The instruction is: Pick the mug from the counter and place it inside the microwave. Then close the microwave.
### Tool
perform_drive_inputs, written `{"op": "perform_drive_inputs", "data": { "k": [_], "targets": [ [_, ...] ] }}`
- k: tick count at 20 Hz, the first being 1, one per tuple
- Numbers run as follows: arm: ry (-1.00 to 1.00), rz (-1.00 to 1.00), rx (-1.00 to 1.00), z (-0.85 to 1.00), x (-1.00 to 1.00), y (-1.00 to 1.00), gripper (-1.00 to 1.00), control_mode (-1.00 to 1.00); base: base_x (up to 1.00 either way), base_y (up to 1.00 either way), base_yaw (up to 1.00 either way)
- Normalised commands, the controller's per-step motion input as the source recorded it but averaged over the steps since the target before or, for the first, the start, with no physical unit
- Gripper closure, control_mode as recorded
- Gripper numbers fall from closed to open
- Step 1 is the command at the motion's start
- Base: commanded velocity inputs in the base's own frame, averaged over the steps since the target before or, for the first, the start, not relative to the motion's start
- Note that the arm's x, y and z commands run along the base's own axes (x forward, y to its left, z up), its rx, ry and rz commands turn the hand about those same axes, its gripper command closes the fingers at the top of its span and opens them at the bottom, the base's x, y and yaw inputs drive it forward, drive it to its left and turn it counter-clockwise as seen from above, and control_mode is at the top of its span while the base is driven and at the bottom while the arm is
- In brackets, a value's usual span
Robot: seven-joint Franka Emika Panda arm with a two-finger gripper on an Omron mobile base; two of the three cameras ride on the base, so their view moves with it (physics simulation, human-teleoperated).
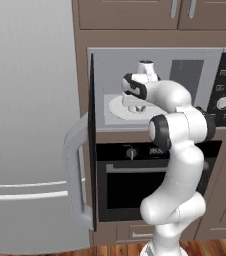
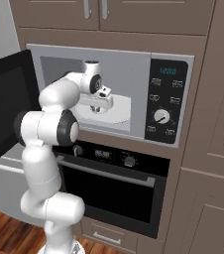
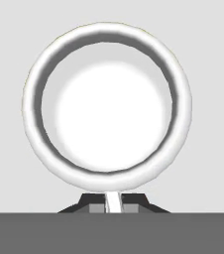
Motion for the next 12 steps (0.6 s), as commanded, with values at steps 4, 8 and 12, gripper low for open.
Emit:
{"op": "perform_drive_inputs", "data": {
  "k": [4, 8, 12],
  "targets": [
    [0.00, 0.00, 0.00, -0.01, 0.23, -0.01, 1.00, -1.00, 0.00, 0.00, 0.00],
    [0.00, -0.01, 0.00, -0.10, 0.03, 0.00, 1.00, -1.00, 0.00, 0.00, 0.00],
    [0.00, -0.01, 0.00, -0.03, 0.00, 0.00, 1.00, -1.00, 0.00, 0.00, 0.00]
  ]
}}
